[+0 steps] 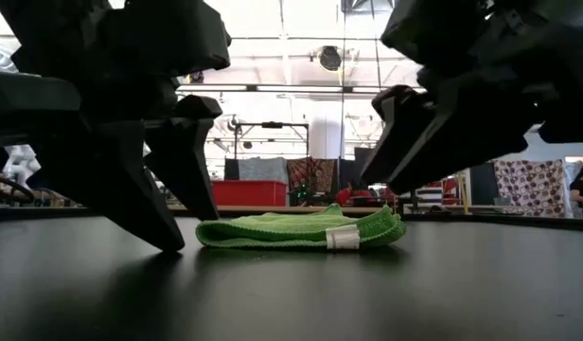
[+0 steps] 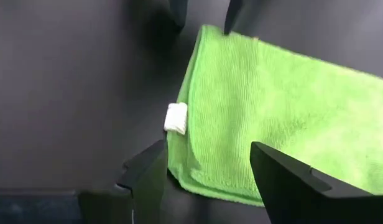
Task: Roll towel
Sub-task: Roll the green towel
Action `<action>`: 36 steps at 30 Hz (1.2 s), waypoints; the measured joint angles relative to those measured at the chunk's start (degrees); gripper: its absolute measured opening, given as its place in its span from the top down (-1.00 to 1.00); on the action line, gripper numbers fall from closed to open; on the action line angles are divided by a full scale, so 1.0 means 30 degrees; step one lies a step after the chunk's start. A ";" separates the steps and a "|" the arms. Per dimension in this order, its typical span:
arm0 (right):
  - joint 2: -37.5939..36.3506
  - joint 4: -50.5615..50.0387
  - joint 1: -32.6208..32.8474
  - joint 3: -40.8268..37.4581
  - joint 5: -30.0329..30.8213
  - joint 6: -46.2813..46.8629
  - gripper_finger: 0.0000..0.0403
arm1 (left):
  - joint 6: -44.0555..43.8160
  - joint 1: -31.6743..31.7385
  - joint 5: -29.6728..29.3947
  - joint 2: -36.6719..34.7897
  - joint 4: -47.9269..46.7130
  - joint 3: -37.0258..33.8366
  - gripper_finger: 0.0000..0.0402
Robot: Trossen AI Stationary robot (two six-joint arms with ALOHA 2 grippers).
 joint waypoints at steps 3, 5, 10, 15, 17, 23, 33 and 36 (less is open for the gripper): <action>-0.0007 0.0375 -0.0045 0.0000 -0.0213 -0.0187 -0.10 | 0.0608 0.0039 0.0015 -0.0005 0.0721 -0.0269 -0.06; -0.0007 0.0388 0.0064 0.0000 -0.0641 -0.0350 -0.10 | 0.0694 0.0119 0.0116 0.0002 0.1306 -0.0444 0.02; 0.0418 -0.0026 0.0284 -0.0007 -0.1020 -0.0802 -0.10 | 0.0693 0.0426 0.0367 0.0017 0.1890 -0.0792 0.16; 0.0930 0.0371 0.0238 0.0012 -0.1139 -0.1101 -0.10 | 0.1176 0.0787 0.0586 0.0039 0.2078 -0.0946 0.17; 0.1210 0.0324 0.0248 0.0009 -0.1130 -0.1187 -0.10 | 0.1423 0.0931 0.0655 0.0053 0.2333 -0.0970 0.17; 0.2045 0.0734 0.0248 0.0007 -0.1949 -0.1211 0.03 | 0.1695 0.1297 0.1112 0.0068 0.2612 -0.0990 0.17; 0.2113 0.1085 0.0047 0.0015 -0.1454 -0.0877 0.49 | 0.1240 0.1639 0.2149 0.0088 0.4624 -0.2063 0.62; 0.2113 0.1078 -0.0206 0.0008 -0.1413 -0.0199 0.64 | 0.1167 0.1647 0.2692 0.0068 0.4974 -0.2449 0.73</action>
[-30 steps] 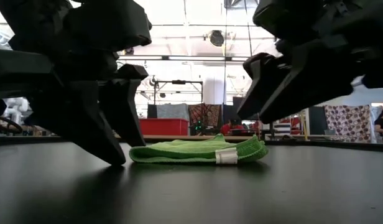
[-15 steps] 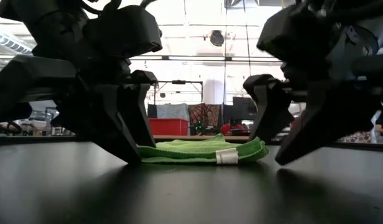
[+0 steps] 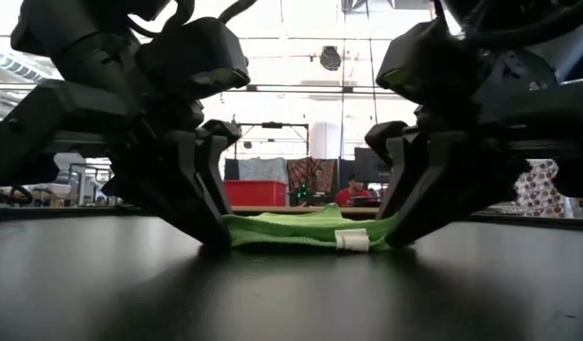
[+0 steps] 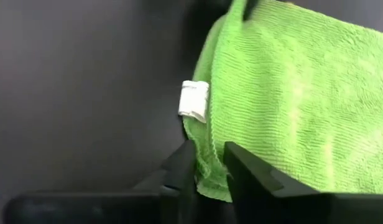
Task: Roll towel
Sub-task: Roll the green towel
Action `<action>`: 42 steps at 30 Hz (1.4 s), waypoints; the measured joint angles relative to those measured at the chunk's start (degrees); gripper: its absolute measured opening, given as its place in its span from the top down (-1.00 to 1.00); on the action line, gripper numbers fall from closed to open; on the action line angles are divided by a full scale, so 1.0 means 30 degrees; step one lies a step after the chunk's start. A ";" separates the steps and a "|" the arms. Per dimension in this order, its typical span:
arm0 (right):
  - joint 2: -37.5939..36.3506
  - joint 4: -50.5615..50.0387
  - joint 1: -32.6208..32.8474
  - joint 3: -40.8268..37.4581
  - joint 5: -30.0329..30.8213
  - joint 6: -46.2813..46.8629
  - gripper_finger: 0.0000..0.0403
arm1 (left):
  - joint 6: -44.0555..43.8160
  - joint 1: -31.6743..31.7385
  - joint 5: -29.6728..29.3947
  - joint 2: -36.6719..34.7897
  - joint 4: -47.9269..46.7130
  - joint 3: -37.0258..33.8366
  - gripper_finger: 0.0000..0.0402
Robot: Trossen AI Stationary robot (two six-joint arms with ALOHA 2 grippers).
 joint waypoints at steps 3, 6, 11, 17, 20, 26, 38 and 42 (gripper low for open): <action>0.0000 0.0003 -0.0234 0.0003 -0.0093 0.0651 0.80 | 0.0001 0.0021 0.0373 -0.0015 0.0021 -0.0085 0.78; 0.0000 0.0000 -0.0466 -0.0001 -0.0588 0.1048 0.96 | 0.0004 0.0022 0.0477 -0.0015 0.0178 -0.0117 0.84; -0.0007 -0.0131 -0.0833 0.0004 -0.2066 0.2405 0.98 | -0.0436 0.0144 0.1267 -0.0018 0.0626 -0.0158 0.96; -0.0007 0.0104 -0.1471 0.0006 -0.5598 0.4094 0.99 | -0.1458 0.0323 0.2988 -0.0073 0.0781 -0.0158 0.96; -0.0064 0.0160 -0.1833 -0.0001 -0.6893 0.5030 0.99 | -0.1562 0.0625 0.4607 -0.0291 0.0930 -0.0165 0.96; -0.0095 0.0240 -0.2691 0.0006 -0.8203 0.6765 1.00 | -0.2560 0.1686 0.9650 -0.0550 0.1292 -0.0165 0.96; -0.0124 -0.0230 -0.4227 0.0001 -1.0392 0.8855 1.00 | -0.4153 0.3618 1.2460 -0.0648 0.1084 -0.0194 0.78; -0.0124 -0.0333 -0.4477 -0.0003 -1.1297 0.9489 1.00 | -0.4573 0.4178 1.4064 -0.0656 0.1119 -0.0194 0.64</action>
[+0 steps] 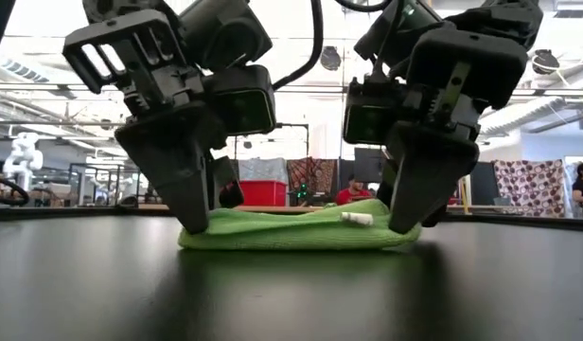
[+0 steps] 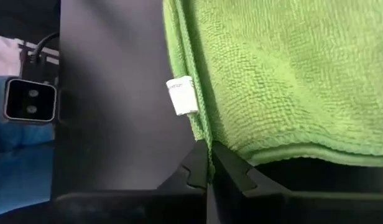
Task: Roll towel
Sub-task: Roll the green towel
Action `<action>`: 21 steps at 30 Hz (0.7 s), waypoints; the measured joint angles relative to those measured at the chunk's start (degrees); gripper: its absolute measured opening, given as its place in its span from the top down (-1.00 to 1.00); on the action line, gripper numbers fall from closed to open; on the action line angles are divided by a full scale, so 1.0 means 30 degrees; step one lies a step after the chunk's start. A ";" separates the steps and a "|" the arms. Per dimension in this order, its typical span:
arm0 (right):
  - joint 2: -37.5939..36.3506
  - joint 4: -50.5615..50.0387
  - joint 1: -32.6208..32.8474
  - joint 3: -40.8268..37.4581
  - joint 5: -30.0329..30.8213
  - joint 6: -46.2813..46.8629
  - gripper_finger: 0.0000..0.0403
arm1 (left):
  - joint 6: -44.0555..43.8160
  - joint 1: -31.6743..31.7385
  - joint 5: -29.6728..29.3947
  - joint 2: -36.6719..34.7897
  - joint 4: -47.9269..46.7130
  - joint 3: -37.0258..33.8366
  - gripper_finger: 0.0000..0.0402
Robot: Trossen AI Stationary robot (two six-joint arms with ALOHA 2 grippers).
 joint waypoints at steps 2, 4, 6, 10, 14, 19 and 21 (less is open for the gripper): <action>0.0000 -0.0002 -0.0115 -0.0013 -0.0434 0.0454 1.00 | -0.0161 0.0235 0.0714 -0.0007 -0.0003 0.0000 0.58; 0.0000 0.0062 -0.0226 -0.0013 -0.0973 0.1033 1.00 | -0.0457 0.0484 0.1146 -0.0112 -0.0021 0.0000 0.53; 0.0000 0.0194 -0.0282 -0.0013 -0.1318 0.1553 1.00 | -0.0414 0.0680 0.1216 -0.0489 -0.0051 -0.0007 0.49; 0.0000 0.0474 -0.0388 -0.0013 -0.1448 0.2522 1.00 | 0.0679 0.0701 -0.0835 -0.1975 -0.0494 0.0009 0.47; 0.0000 0.0844 -0.0687 -0.0013 -0.1700 0.3364 1.00 | 0.2954 -0.0062 -0.3845 -0.3629 -0.2030 0.0289 0.47; 0.0000 0.0850 -0.1132 -0.0013 -0.2145 0.3965 1.00 | 0.5885 -0.2583 -0.7005 -0.4221 -0.2844 0.0342 0.46; 0.0000 0.0958 -0.1257 -0.0013 -0.2379 0.3984 1.00 | 0.6260 -0.3672 -0.9526 -0.4081 -0.3425 0.0342 0.46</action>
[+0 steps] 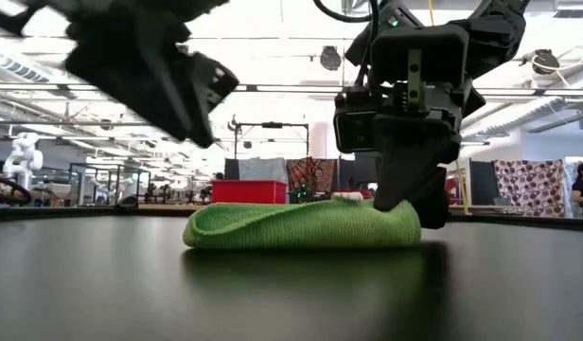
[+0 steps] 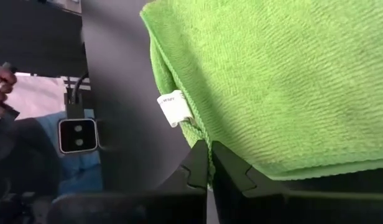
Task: Roll towel
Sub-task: Roll the green towel
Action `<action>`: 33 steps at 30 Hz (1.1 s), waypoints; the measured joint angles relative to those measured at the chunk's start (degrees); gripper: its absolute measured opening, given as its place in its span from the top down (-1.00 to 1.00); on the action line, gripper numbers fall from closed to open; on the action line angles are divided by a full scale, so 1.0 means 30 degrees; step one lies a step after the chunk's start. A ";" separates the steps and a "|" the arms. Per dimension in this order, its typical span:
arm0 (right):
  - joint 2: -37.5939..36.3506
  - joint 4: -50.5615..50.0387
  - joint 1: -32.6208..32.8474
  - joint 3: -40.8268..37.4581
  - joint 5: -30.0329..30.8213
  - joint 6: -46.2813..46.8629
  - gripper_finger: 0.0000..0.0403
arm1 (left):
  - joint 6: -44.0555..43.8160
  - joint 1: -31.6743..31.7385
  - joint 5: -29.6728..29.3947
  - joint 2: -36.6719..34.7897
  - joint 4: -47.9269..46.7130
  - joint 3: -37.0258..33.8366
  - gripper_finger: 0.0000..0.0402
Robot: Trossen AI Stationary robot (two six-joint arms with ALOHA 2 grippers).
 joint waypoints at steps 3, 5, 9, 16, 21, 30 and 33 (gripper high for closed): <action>0.0000 -0.0021 -0.0127 0.0000 -0.0043 -0.0015 1.00 | -0.0091 -0.0999 -0.2526 0.0655 -0.0121 -0.0111 0.46; 0.0000 0.0021 -0.0209 0.0000 -0.0055 -0.0098 1.00 | -0.0200 -0.1267 -0.2736 0.1100 0.0499 -0.0210 0.46; 0.0000 -0.0014 -0.0281 0.0000 -0.0057 -0.0266 1.00 | -0.1713 -0.1437 -0.2715 0.1911 0.1251 -0.0210 0.34; 0.0000 -0.0108 -0.0288 0.0000 -0.0050 -0.0393 1.00 | -0.3499 -0.1461 -0.3266 0.2693 0.1961 -0.0197 -0.21; 0.0000 -0.0108 -0.0288 0.0000 -0.0050 -0.0437 1.00 | -0.3709 -0.1756 -0.3730 0.3348 0.2265 -0.0189 -0.26; 0.0000 -0.0130 -0.0486 0.0000 -0.0028 -0.0378 1.00 | -0.4092 -0.2612 -0.7920 0.3425 0.2232 -0.0189 0.07; 0.0000 -0.0124 -0.0607 0.0000 -0.0028 -0.0359 1.00 | -0.4697 -0.2626 -0.8274 0.3425 0.2352 -0.0189 0.21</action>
